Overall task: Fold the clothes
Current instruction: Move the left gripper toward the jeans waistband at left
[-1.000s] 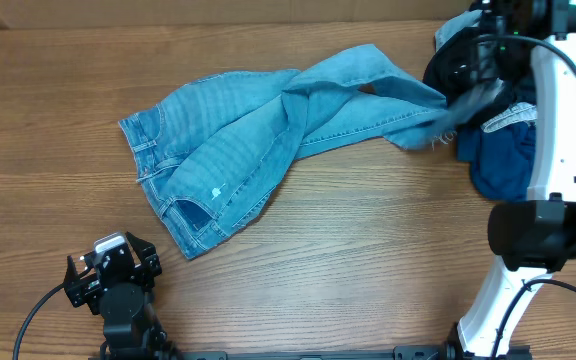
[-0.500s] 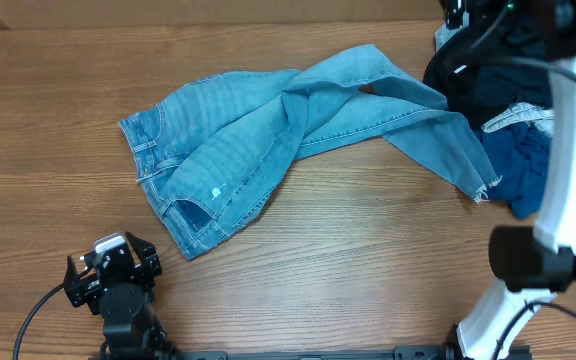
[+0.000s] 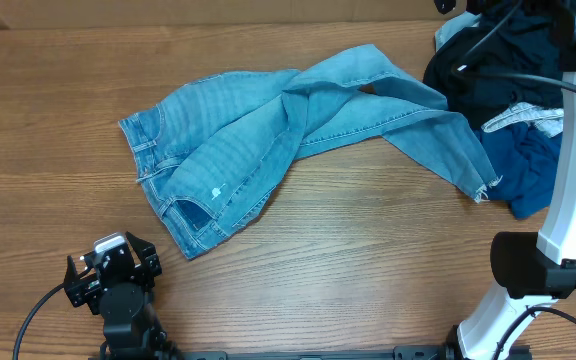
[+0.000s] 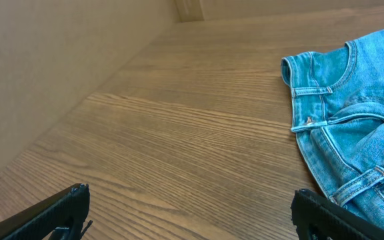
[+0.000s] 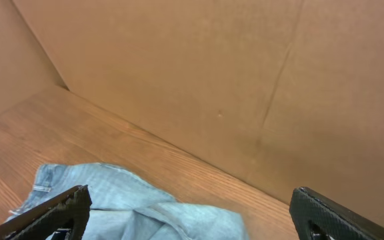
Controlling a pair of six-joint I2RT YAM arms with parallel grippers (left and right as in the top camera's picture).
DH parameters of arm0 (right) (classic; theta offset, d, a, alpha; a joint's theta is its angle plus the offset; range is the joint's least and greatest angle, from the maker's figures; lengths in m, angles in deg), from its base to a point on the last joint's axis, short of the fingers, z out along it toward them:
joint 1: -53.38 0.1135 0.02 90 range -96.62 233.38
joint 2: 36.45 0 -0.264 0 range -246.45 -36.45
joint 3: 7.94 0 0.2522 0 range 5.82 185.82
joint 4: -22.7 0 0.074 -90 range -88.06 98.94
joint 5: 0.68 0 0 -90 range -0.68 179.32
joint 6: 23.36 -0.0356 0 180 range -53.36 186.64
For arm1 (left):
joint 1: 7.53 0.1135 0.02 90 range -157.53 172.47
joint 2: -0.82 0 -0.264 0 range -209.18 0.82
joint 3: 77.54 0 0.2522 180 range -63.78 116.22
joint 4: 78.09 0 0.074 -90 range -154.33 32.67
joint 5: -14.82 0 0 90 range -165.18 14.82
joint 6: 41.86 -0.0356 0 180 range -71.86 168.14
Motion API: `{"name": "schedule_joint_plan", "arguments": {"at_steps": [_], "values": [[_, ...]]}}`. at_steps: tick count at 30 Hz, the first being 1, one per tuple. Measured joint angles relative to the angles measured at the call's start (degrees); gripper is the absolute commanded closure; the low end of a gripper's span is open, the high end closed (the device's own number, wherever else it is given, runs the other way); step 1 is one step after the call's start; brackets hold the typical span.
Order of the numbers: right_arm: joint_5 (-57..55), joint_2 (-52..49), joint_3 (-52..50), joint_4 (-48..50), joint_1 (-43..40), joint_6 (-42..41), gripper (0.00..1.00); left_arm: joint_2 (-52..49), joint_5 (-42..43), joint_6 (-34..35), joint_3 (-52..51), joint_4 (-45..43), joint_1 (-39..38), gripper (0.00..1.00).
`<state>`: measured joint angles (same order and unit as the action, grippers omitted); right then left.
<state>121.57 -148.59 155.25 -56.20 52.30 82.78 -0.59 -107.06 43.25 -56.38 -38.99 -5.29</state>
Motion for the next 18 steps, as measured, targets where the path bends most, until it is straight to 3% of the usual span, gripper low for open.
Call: {"name": "schedule_joint_plan", "arguments": {"at_steps": [9,12,18], "values": [[0.81,0.0,-0.02,-0.44,0.0,0.02,0.0,0.0,0.72,0.57,0.0,-0.59,0.0,0.0],[0.76,0.0,-0.02,-1.07,0.0,0.02,0.0,0.0,7.34,5.05,-0.02,-1.6,0.0,0.0],[0.52,0.0,-0.02,-1.77,0.0,0.2,0.0,0.0,29.49,16.85,-0.04,-4.15,0.0,0.0]]}}
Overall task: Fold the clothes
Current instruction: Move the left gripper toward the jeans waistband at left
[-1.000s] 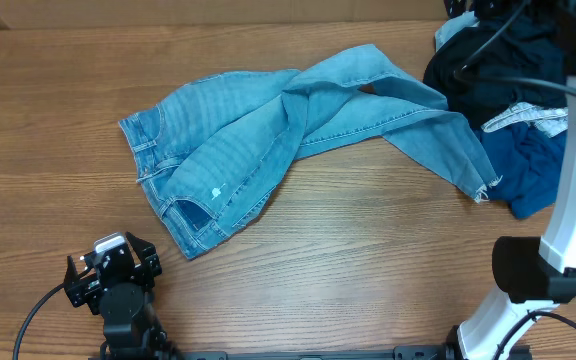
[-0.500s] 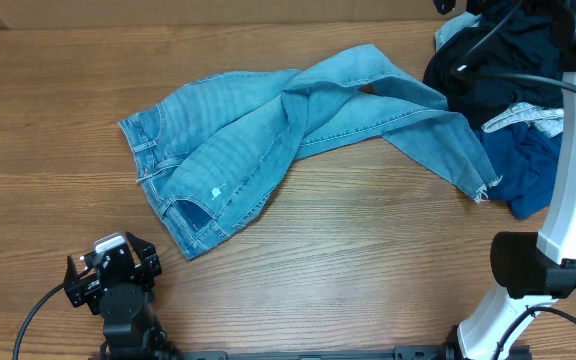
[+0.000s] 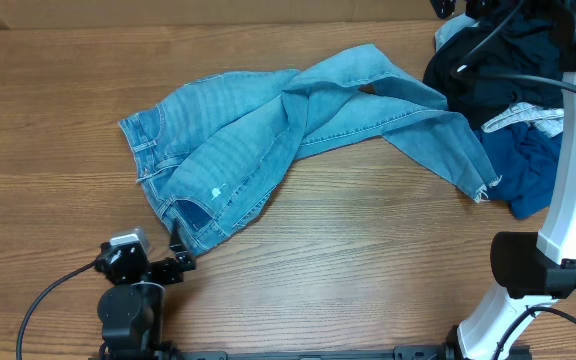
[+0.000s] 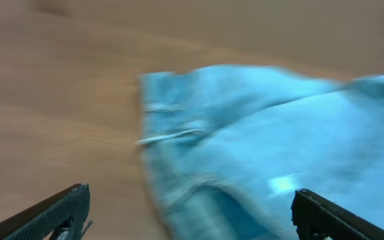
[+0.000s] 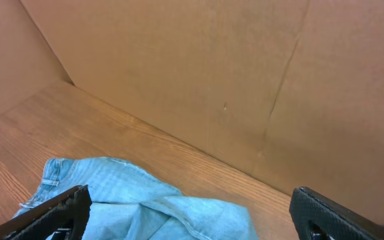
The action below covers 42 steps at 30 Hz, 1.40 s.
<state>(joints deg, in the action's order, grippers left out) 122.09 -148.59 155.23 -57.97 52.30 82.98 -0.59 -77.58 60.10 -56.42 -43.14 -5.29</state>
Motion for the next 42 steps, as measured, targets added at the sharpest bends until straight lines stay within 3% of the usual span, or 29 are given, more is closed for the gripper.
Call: {"name": "schedule_joint_plan", "arguments": {"at_steps": [5,8,12,17,21,24,29,37,42], "values": [[0.0,0.0,0.0,0.44,0.0,0.11,0.0,0.0,13.88,7.93,0.04,-8.26,0.0,0.0],[-0.09,0.0,0.0,0.92,0.0,0.35,0.0,-0.81,18.08,11.3,0.7,-8.24,0.0,0.0],[-0.2,0.0,0.0,1.86,-0.02,0.66,0.0,-7.37,20.48,11.87,7.67,-3.76,0.0,0.0],[-0.24,0.0,0.0,2.12,-0.04,0.92,0.0,-22.14,20.83,8.76,26.4,8.72,-0.42,0.0],[-0.24,0.0,0.0,2.16,-0.17,1.11,0.0,-36.57,16.0,5.46,42.01,18.05,-6.51,0.0],[-0.28,0.0,0.0,2.21,-0.39,1.31,0.0,-47.08,5.18,3.93,50.75,22.64,-16.37,0.0],[-0.39,0.0,0.0,1.4,-0.39,1.29,0.0,-58.18,-10.64,2.82,54.73,22.14,-26.45,0.0],[-0.46,0.0,0.0,-0.66,-0.39,1.33,0.0,-67.65,-17.55,0.22,54.88,14.47,-26.84,0.0],[-0.61,0.0,0.0,-2.01,-0.39,1.29,0.0,-72.26,-17.81,3.06,54.9,14.47,-21.11,0.0]]}}
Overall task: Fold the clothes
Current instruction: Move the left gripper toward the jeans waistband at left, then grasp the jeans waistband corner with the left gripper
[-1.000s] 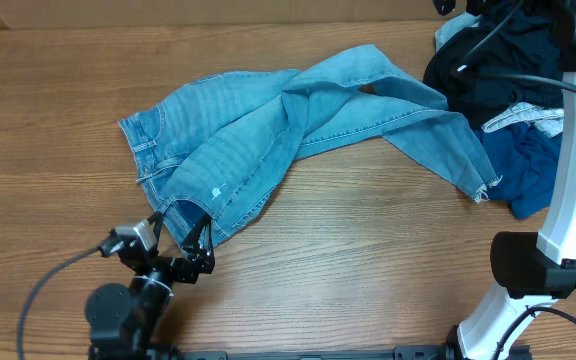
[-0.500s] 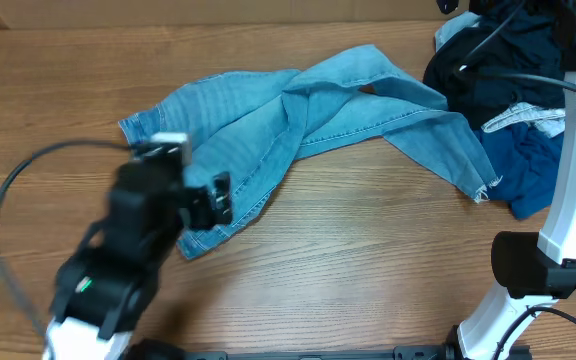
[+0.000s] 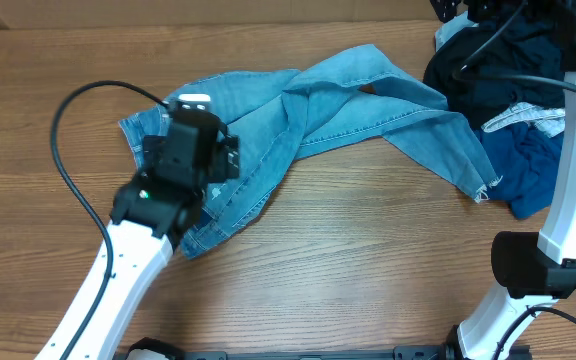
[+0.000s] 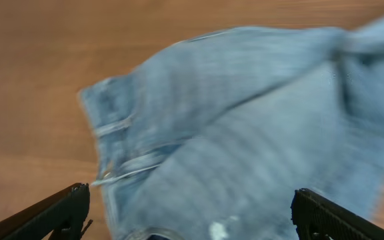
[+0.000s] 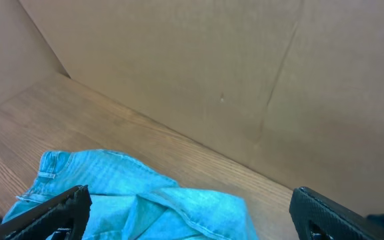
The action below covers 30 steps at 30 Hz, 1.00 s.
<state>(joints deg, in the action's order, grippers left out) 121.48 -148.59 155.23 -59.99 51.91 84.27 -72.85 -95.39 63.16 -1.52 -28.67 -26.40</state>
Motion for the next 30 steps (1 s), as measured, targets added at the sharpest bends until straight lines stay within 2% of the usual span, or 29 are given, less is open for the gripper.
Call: {"name": "schedule_joint_plan", "arguments": {"at_steps": [4,12,19,30], "values": [[-0.33,0.0,0.0,-0.83,0.0,0.02,0.0,-1.14,-0.57,5.86,0.0,-0.33,7.65,0.0],[-1.14,0.0,0.0,-1.29,0.0,0.02,0.0,-1.25,1.18,11.85,0.02,-0.72,19.65,0.0],[-1.31,0.0,0.0,-3.56,0.0,0.02,0.0,-5.31,3.8,12.96,0.04,-2.12,25.27,0.0],[-1.49,0.0,0.0,-5.51,0.0,-1.46,0.0,-17.86,13.62,12.26,0.04,-14.01,32.33,0.03]]}}
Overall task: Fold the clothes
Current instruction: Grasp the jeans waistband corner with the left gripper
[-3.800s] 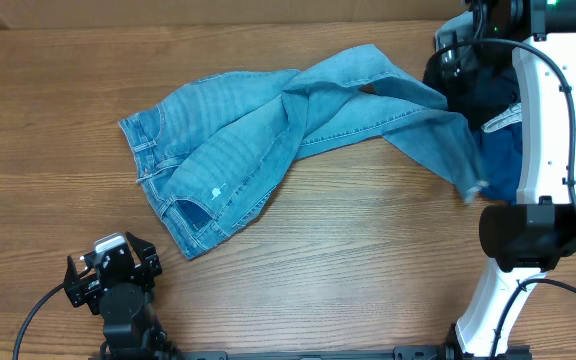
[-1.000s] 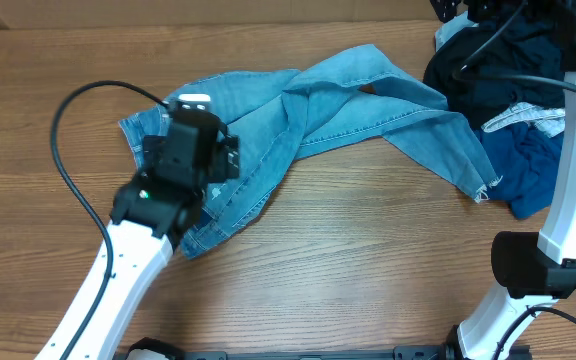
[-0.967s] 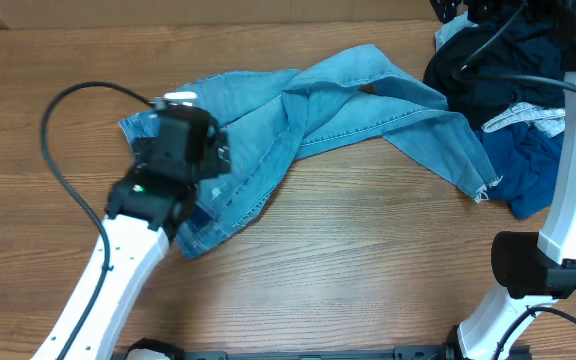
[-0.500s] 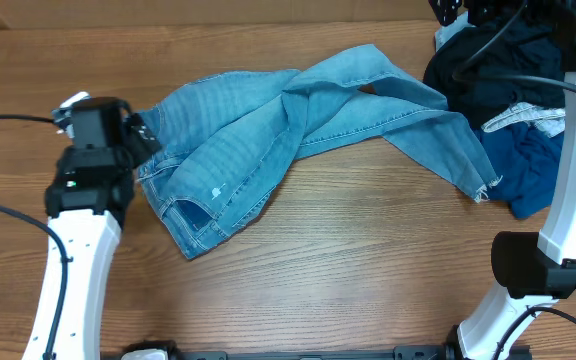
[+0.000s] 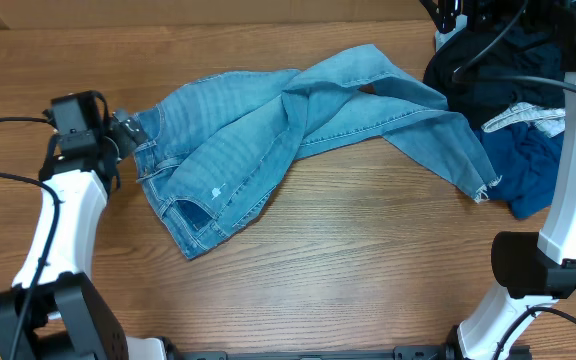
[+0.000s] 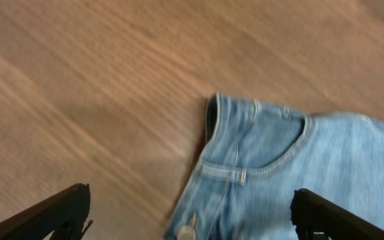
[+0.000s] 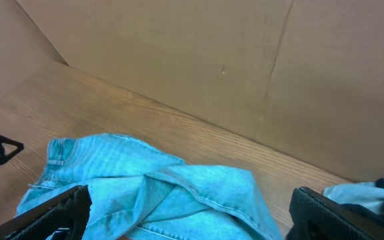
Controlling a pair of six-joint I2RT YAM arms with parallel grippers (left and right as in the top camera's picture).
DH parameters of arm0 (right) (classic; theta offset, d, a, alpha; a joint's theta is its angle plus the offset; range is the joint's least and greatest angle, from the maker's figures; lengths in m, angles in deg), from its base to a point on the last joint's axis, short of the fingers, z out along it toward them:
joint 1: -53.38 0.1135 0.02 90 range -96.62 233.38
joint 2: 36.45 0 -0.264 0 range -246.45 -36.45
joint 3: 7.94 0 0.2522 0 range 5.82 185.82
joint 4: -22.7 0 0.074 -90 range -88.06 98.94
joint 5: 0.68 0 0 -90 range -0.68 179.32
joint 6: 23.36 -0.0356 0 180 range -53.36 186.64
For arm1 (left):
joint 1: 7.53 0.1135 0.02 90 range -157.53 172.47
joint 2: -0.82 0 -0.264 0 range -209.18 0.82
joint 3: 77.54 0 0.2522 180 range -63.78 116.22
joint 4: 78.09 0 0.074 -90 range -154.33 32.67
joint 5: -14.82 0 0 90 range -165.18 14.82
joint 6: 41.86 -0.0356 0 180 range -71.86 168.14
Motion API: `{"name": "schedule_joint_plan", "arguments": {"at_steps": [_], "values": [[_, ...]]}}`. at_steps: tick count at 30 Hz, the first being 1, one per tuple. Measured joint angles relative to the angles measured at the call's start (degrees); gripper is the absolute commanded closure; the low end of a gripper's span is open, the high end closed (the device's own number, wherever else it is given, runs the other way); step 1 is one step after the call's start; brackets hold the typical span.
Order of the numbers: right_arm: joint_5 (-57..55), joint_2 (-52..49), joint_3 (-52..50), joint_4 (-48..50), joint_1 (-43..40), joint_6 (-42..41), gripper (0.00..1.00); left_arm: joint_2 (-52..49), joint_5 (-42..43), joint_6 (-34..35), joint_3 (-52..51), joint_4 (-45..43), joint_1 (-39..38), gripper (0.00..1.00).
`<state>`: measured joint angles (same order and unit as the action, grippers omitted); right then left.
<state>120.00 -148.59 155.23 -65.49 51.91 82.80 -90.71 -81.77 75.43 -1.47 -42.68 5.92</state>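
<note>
Light blue jeans lie crumpled across the table's middle, waistband to the left, one leg ending at the right near a frayed hem. My left gripper is open at the waistband's left corner; in the wrist view the left gripper has the waistband and a metal button between its spread fingers, touching nothing. My right gripper hangs high at the back right, open and empty, looking down on the jeans.
A pile of dark clothes with a blue garment lies at the right, touching the jeans' leg. The right arm's white column stands there too. A cardboard wall closes the back. Bare wood lies in front.
My left gripper was above the hip part of the jeans; now it sits further left and back, at the waistband's corner. The jeans lie as before. The right gripper has barely shifted.
My left gripper was open, low at the table's front left. Then it had turned towards the jeans' near edge. Later it was above the hips, and now it is at the waistband corner. The jeans have kept their shape and the right gripper stayed high.
</note>
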Motion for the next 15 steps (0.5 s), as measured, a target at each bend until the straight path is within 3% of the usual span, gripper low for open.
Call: {"name": "schedule_joint_plan", "arguments": {"at_steps": [7,15], "values": [[-0.02,0.0,0.0,-0.02,0.0,-0.98,0.0,-3.8,4.87,-2.16,0.02,-4.35,0.9,0.14],[0.0,0.0,0.0,-0.09,0.0,-1.16,0.0,-10.88,9.03,-2.62,0.02,-9.03,0.9,0.14]]}}
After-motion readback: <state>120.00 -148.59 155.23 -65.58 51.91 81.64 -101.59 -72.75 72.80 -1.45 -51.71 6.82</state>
